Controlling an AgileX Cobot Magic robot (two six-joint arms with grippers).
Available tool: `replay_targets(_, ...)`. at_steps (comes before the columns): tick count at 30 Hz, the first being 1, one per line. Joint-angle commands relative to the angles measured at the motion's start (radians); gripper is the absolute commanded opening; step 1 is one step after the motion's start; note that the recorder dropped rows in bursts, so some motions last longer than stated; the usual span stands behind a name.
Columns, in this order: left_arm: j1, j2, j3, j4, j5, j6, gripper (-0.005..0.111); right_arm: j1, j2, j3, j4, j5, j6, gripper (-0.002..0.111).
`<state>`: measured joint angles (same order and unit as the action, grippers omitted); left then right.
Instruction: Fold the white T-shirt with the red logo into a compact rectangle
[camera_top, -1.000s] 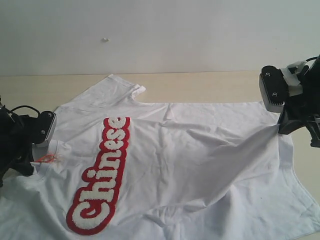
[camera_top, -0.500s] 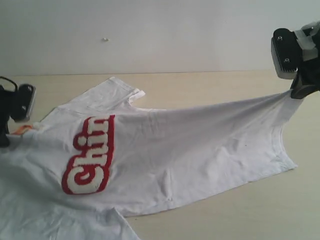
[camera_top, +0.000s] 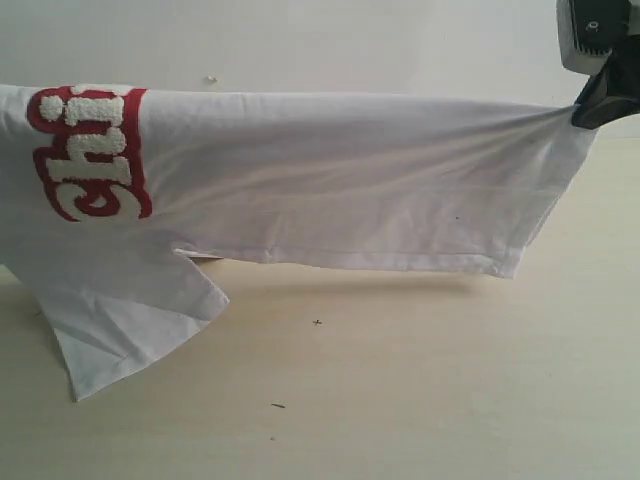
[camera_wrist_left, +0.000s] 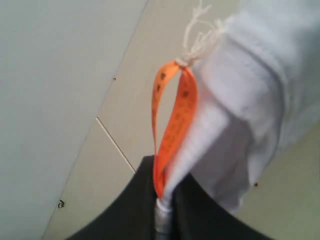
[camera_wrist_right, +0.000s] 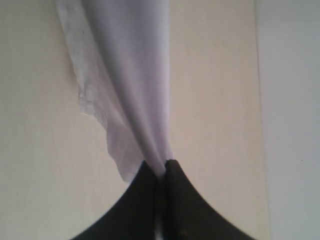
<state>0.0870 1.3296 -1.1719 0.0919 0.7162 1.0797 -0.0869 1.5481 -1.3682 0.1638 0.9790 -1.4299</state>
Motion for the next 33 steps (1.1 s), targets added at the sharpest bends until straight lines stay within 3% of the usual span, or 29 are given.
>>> replay_targets(1,0.01,-0.064,-0.006,0.019,0.018,-0.051,0.0,-0.006,-0.057,-0.009,0.028,-0.012,0.003,0.0)
replay_targets(18,0.006,-0.403,-0.006,-0.012,-0.008,-0.073,0.0,-0.006,-0.21,-0.009,0.147,-0.115,0.152,0.0)
replay_targets(27,0.004,-0.456,-0.006,-0.113,0.187,-0.033,0.0,-0.006,-0.209,-0.009,0.234,-0.095,0.152,0.0)
replay_targets(33,0.004,-0.427,-0.006,-0.103,0.227,-0.033,0.0,-0.006,-0.207,0.008,0.24,-0.093,0.231,0.0)
